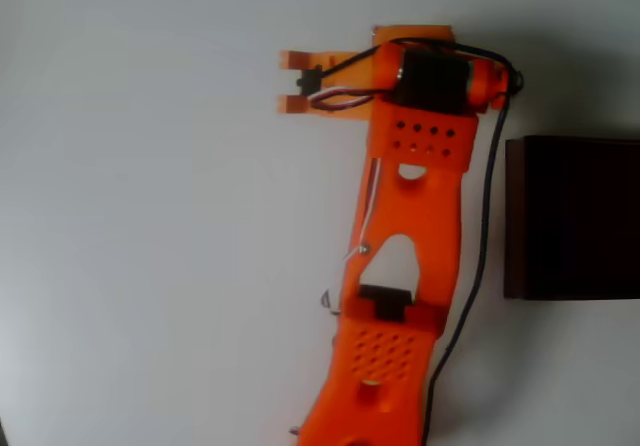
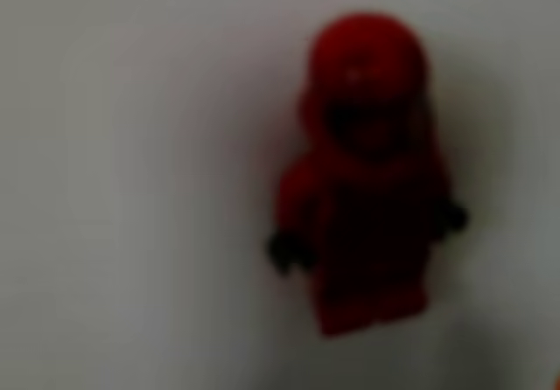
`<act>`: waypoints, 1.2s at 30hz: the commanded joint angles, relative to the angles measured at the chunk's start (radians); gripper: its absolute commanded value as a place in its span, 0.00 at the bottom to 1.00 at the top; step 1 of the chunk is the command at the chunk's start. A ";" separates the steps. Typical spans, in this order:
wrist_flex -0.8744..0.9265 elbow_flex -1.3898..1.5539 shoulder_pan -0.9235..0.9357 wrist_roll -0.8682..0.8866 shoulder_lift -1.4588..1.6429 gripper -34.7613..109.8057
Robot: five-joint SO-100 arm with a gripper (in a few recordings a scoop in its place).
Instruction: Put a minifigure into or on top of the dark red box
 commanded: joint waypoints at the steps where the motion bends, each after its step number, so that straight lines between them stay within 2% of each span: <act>1: 0.015 -0.071 0.006 -0.029 -0.005 0.36; 12: 0.005 -0.169 0.015 -0.054 -0.109 0.37; 36: -0.038 -0.130 -0.003 -0.032 -0.138 0.37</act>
